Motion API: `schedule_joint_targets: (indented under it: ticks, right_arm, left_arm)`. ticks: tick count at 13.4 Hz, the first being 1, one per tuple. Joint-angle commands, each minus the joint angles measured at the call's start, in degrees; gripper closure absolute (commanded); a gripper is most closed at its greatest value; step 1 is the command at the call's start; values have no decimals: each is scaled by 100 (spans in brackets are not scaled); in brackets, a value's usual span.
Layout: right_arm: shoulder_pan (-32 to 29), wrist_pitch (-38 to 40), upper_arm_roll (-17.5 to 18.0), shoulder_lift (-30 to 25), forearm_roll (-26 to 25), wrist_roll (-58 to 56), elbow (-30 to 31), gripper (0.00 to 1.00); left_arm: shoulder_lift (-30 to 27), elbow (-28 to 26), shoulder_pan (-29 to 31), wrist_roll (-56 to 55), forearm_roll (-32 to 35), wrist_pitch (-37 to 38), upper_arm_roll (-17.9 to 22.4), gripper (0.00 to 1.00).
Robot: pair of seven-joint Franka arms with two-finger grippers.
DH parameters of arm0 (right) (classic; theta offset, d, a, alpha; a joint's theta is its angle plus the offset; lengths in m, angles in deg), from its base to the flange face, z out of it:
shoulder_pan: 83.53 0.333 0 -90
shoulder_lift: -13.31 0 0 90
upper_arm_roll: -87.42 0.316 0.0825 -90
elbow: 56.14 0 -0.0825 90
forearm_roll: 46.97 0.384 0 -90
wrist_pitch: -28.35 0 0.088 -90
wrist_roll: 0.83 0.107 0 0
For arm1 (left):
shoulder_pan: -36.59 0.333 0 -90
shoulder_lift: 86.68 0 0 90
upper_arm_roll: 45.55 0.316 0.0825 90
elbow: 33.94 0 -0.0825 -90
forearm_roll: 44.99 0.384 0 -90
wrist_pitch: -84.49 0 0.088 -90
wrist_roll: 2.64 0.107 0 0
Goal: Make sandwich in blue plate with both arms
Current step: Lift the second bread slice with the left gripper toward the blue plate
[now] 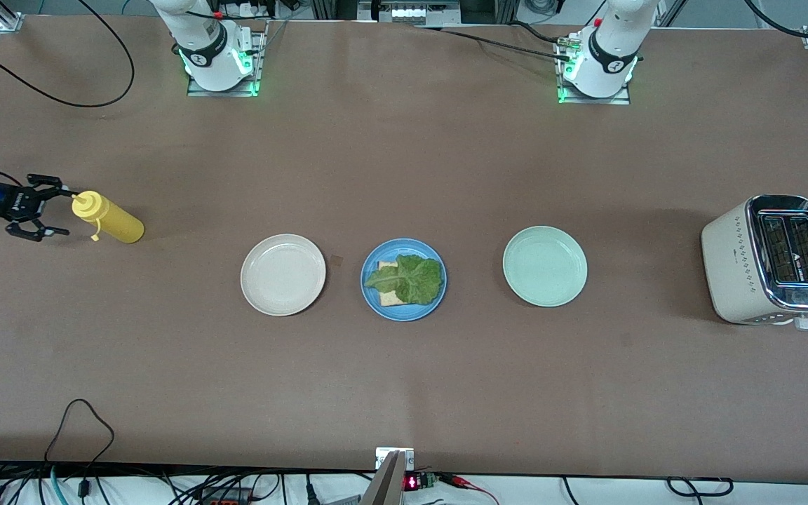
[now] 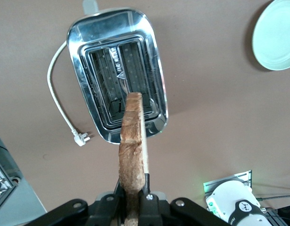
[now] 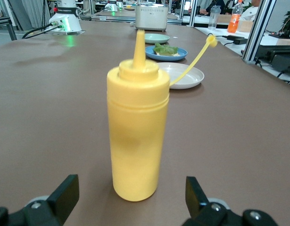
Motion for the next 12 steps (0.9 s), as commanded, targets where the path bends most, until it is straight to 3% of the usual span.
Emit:
schedule_joint_targets:
  ticks: [1,3,4,6,9,12]
  right_arm:
    - [-31,587,105,-48,-127,693,-664,0]
    - [13,1071,263,-170,-223,1510,-1200,0]
    - [22,1221,481,-363,-371,1993,-1386,0]
    - [161,1319,641,-881,-469,2777,-1414,0]
    - [802,1460,607,-1829,-522,3944,-1414,0]
    - [1959,1390,415,-2752,-768,5631,-1396,0]
  left_arm:
    - [-79,79,-189,21,-79,146,-66,98]
    - [-18,-122,-242,22,-114,496,-678,96]
    - [9,-289,-251,-74,-523,550,-830,96]
    - [88,-579,-338,-460,-1420,568,-883,96]
    - [542,-677,-1206,-733,-2299,420,-884,96]
    - [1395,-686,-1796,-1130,-3494,-685,-884,96]
